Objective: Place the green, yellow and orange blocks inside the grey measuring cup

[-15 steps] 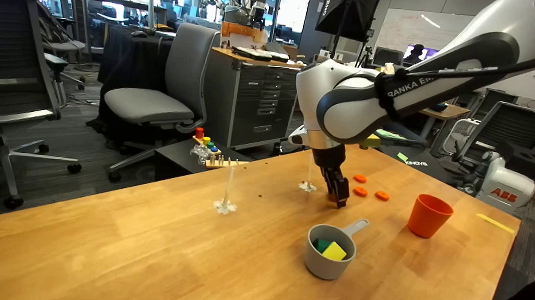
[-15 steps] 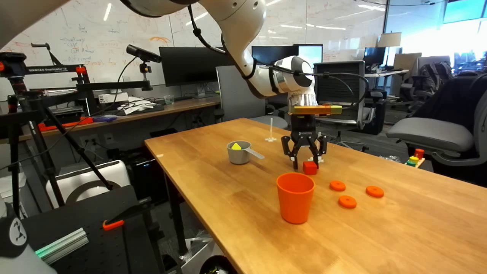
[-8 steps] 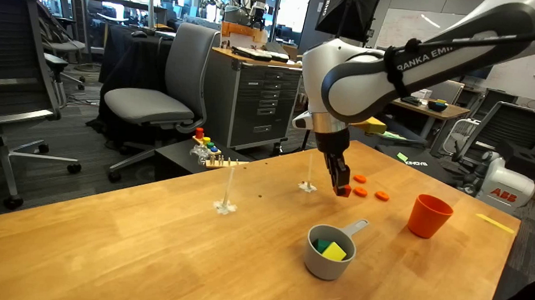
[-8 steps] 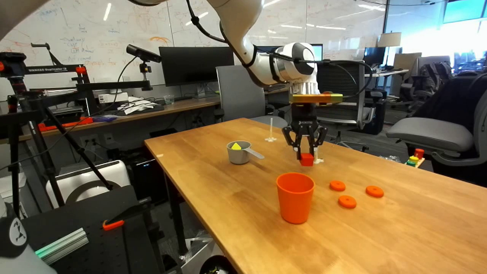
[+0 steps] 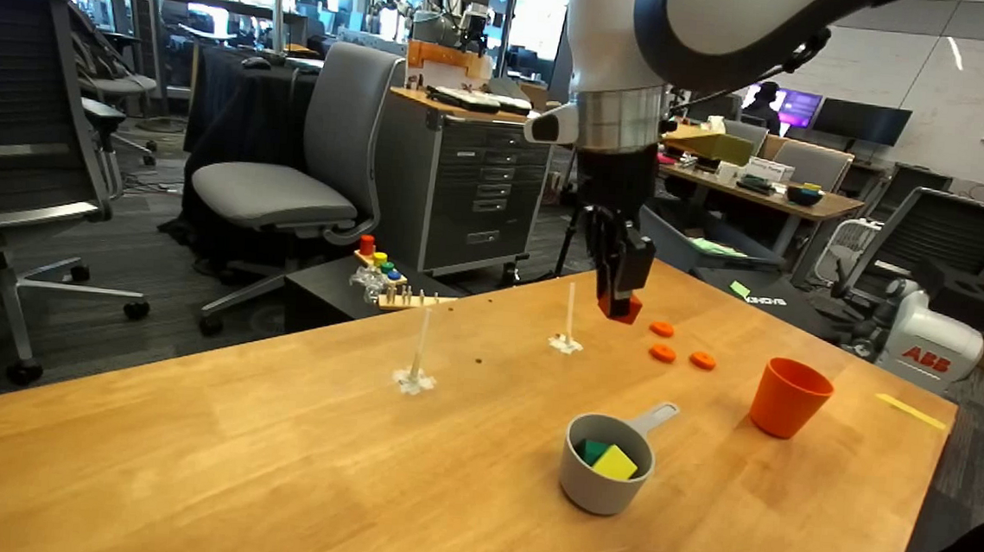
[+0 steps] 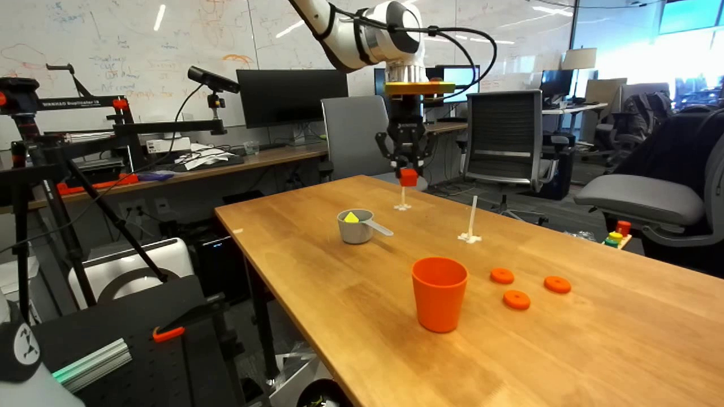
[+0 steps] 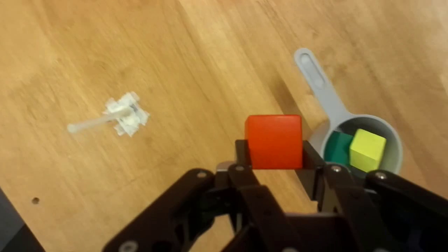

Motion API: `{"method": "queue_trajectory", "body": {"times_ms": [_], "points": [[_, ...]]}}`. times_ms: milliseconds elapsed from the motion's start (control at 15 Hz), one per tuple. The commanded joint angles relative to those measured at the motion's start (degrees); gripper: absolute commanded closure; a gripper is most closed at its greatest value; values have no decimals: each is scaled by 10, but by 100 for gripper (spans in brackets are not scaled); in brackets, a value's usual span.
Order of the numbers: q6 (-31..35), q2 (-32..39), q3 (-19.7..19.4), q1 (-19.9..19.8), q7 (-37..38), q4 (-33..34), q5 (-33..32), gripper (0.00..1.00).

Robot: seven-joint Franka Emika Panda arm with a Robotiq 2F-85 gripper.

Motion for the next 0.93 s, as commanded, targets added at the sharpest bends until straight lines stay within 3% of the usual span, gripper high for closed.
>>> {"method": "queue_trajectory", "body": {"times_ms": [0,400,733,800,867], "points": [[20,-51,28,1,10,-84,50,88],[59,-38,44,-2,12,-151,110,88],[89,-28,41,-3,11,-171,109,88],[90,-30,39,-2,14,-172,107,38],[89,-32,37,1,20,-172,100,37]]}}
